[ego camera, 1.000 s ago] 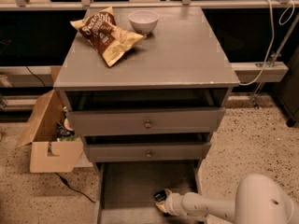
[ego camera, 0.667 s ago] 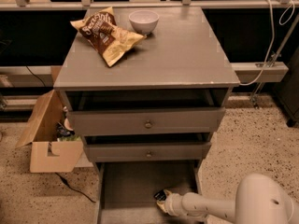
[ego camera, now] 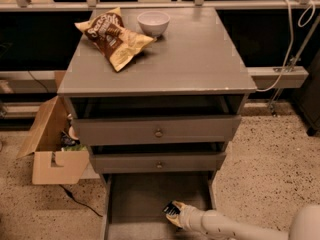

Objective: Pick rxbar blueberry from bottom drawer and place on counter

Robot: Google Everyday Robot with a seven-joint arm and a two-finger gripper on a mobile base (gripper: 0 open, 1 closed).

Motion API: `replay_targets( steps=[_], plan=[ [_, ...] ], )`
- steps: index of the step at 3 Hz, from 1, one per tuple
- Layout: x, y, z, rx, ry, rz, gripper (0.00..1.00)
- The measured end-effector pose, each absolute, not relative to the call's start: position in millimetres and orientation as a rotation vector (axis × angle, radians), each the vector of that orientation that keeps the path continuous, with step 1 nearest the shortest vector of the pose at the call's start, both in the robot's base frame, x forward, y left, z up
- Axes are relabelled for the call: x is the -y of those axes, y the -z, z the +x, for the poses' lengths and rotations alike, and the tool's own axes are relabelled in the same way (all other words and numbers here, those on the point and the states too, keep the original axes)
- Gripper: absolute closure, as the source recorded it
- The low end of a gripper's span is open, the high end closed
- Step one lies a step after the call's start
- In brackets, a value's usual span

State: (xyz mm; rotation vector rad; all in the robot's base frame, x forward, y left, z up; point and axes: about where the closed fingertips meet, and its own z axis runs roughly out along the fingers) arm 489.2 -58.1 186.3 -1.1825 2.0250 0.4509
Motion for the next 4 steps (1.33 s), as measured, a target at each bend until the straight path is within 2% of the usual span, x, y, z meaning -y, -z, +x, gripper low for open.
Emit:
replay_targets(
  steps=[1,2,4],
  plan=[
    [67,-236,505,-1.859,-0.448,-1.178,1.00],
    [141,-308,568,-1.744,-0.359,-1.069,1.00],
    [152,-318,572,-1.717,-0.402,-1.090,1.00]
  ],
)
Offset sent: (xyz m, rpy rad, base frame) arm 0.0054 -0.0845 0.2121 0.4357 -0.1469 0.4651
